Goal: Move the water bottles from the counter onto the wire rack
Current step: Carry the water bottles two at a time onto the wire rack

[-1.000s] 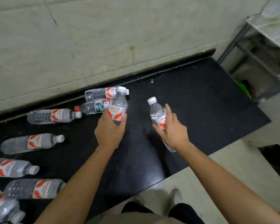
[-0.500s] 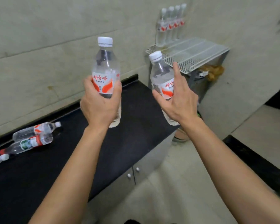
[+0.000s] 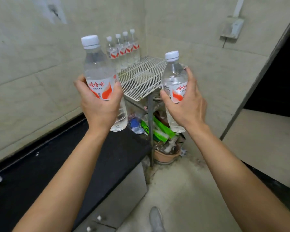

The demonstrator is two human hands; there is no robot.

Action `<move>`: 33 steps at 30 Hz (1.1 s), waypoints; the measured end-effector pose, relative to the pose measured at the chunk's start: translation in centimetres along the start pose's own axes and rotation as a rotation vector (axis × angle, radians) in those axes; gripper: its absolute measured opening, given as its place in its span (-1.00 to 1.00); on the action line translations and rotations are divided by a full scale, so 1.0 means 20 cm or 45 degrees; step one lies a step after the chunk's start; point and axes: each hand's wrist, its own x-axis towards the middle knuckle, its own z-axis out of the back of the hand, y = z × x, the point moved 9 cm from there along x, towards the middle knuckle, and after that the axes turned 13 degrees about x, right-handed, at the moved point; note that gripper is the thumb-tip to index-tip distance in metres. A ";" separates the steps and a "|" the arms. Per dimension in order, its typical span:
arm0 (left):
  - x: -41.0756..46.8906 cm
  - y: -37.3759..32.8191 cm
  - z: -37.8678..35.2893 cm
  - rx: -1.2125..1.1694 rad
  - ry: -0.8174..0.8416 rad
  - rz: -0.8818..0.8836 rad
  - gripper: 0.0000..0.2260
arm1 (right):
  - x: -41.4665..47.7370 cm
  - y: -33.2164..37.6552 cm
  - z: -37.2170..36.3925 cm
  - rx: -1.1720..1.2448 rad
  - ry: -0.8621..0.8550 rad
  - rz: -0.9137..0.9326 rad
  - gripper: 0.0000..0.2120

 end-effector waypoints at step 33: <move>1.40 1.01 -1.86 0.188 -0.080 0.507 -0.83 | 2.23 -1.00 -1.88 0.436 0.731 -0.021 -0.33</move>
